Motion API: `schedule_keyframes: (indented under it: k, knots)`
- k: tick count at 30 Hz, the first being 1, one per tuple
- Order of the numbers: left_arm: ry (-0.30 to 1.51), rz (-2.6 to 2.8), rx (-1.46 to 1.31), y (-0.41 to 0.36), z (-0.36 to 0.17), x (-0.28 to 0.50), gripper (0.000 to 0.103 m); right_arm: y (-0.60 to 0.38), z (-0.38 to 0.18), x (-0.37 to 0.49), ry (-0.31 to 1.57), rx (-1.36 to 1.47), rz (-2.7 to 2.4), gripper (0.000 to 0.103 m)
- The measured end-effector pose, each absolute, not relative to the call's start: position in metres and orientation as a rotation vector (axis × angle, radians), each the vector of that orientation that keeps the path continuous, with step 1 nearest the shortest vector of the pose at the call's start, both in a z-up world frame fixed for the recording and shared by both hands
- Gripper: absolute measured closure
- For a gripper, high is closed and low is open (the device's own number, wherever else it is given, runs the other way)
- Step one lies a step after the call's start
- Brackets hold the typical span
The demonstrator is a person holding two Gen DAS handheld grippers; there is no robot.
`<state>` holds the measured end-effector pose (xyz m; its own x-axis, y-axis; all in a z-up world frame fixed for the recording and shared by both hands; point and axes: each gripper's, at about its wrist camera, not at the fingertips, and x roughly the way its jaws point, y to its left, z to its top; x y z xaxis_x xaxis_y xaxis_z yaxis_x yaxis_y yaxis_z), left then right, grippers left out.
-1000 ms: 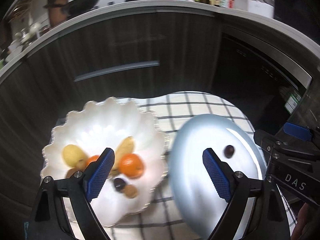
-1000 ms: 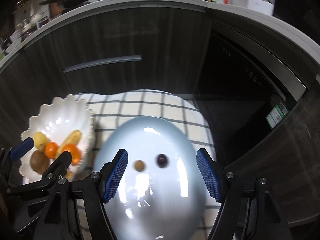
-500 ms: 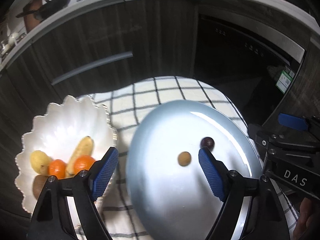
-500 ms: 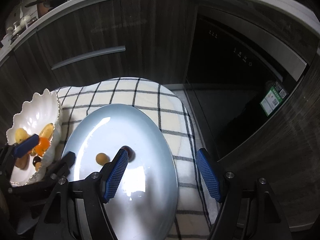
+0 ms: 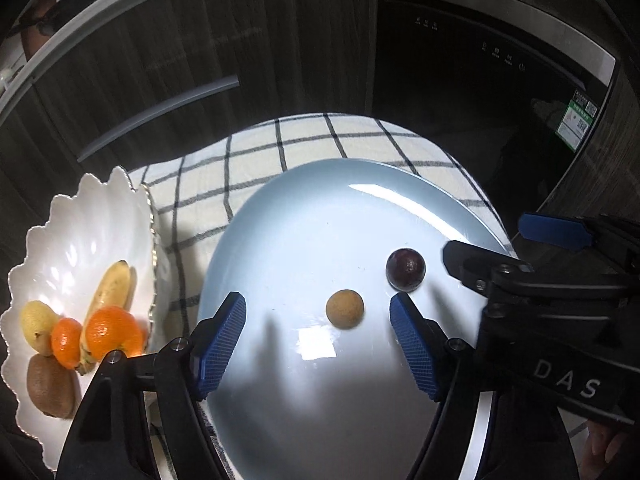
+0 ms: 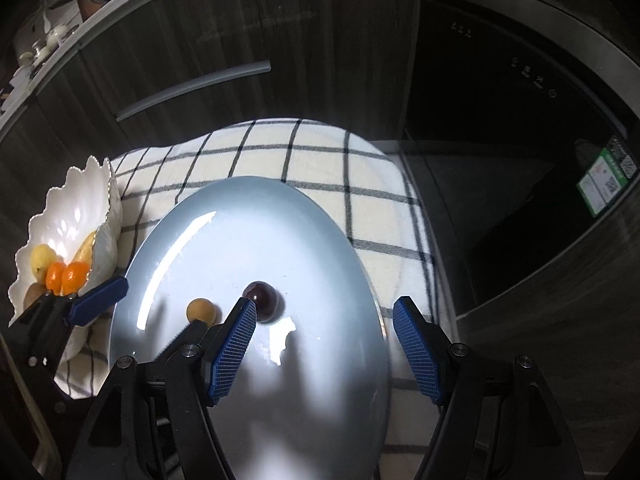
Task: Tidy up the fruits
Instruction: 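Move both tools back to the plate toward the last plum and brown fruit, then close the right gripper on the plum while the left closes on the last brown fruit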
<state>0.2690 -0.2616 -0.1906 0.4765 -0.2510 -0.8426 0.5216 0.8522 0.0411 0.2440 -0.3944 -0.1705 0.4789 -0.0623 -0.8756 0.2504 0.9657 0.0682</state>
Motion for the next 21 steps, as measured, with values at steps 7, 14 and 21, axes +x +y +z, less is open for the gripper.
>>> schedule_keyframes:
  k: [7,14,21]
  knots:
    - [0.987,-0.483,0.314,-0.264,-0.204,0.273,0.036,-0.384,-0.181,0.258,1.085,0.18,-0.156,0.031]
    - [0.986,-0.473,0.317,-0.265,-0.213,0.279,0.044,-0.382,-0.193,0.266,1.117,0.177,-0.141,0.033]
    - [0.99,-0.474,0.32,-0.267,-0.217,0.28,0.059,-0.38,-0.201,0.271,1.133,0.183,-0.127,0.041]
